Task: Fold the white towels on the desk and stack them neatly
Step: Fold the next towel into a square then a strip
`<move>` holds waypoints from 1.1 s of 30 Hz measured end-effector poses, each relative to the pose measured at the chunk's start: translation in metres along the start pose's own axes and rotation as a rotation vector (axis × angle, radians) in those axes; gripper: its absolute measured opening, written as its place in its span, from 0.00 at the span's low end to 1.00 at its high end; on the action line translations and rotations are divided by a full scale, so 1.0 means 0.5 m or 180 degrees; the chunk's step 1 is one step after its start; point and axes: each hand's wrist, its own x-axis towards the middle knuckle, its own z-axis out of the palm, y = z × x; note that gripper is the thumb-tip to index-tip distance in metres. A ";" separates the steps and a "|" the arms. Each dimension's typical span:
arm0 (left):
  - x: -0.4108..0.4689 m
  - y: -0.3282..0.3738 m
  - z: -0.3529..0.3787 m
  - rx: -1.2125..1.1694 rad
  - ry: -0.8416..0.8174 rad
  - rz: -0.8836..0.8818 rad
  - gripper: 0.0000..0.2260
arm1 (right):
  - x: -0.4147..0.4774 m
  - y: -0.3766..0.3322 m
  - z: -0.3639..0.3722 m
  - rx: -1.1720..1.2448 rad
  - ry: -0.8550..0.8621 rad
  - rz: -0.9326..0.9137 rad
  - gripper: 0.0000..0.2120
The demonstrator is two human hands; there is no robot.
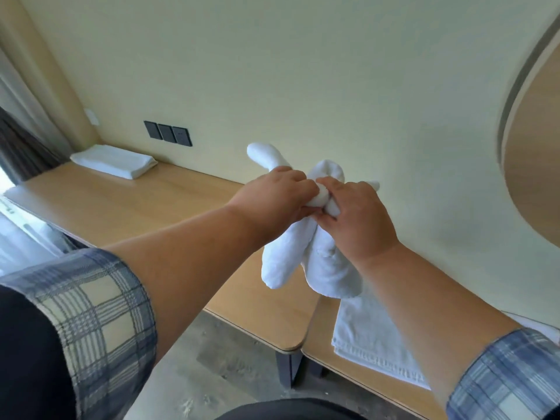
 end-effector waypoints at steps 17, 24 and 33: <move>-0.230 -0.471 -0.115 0.0752 -0.0536 -0.0567 0.13 | 0.212 -0.333 0.386 0.0239 -0.0249 -0.0180 0.20; -0.224 -0.691 -0.132 0.0949 -0.0855 -0.0876 0.13 | 0.383 -0.382 0.563 0.0255 -0.0413 -0.0362 0.18; -0.298 -0.984 -0.103 0.0926 -0.1123 -0.1167 0.05 | 0.520 -0.485 0.804 0.0266 -0.0852 -0.0202 0.13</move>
